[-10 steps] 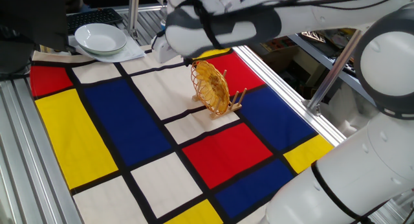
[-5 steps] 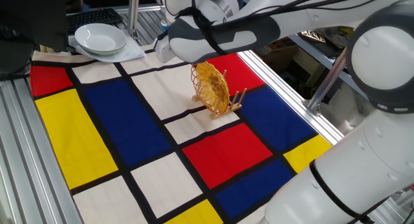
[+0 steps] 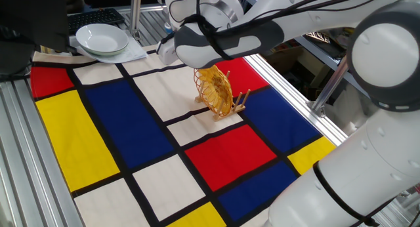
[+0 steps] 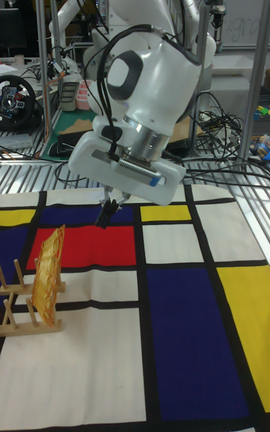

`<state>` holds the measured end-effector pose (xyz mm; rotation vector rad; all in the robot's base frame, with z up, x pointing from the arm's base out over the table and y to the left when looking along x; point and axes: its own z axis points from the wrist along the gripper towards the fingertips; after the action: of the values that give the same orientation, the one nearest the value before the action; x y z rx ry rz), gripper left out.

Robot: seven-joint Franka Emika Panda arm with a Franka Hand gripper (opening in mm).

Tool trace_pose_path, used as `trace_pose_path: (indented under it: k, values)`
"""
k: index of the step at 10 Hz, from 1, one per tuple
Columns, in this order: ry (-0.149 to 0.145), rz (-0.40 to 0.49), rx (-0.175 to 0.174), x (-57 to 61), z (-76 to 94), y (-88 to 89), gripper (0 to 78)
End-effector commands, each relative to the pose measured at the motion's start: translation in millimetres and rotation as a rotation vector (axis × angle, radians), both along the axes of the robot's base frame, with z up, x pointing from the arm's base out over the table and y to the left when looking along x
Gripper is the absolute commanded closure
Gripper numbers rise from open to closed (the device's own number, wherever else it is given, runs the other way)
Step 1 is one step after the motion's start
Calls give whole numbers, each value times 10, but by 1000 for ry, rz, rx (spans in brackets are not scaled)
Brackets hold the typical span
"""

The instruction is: Take the dish off the dish rack

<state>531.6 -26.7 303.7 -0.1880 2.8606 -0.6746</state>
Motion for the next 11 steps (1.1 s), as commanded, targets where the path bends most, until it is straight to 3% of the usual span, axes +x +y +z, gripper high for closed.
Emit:
trace_pose_path:
  k: [1, 4, 6, 9, 11]
  values:
    - [-22, -25, -9, 85, -41, -63, 776]
    - [-34, -57, -47, 119, -61, -111, 776]
    - [-42, -65, -45, 120, -61, -114, 776]
    - [-24, -67, -42, 114, -62, -113, 776]
    - [-19, -79, -12, 114, -62, -113, 776]
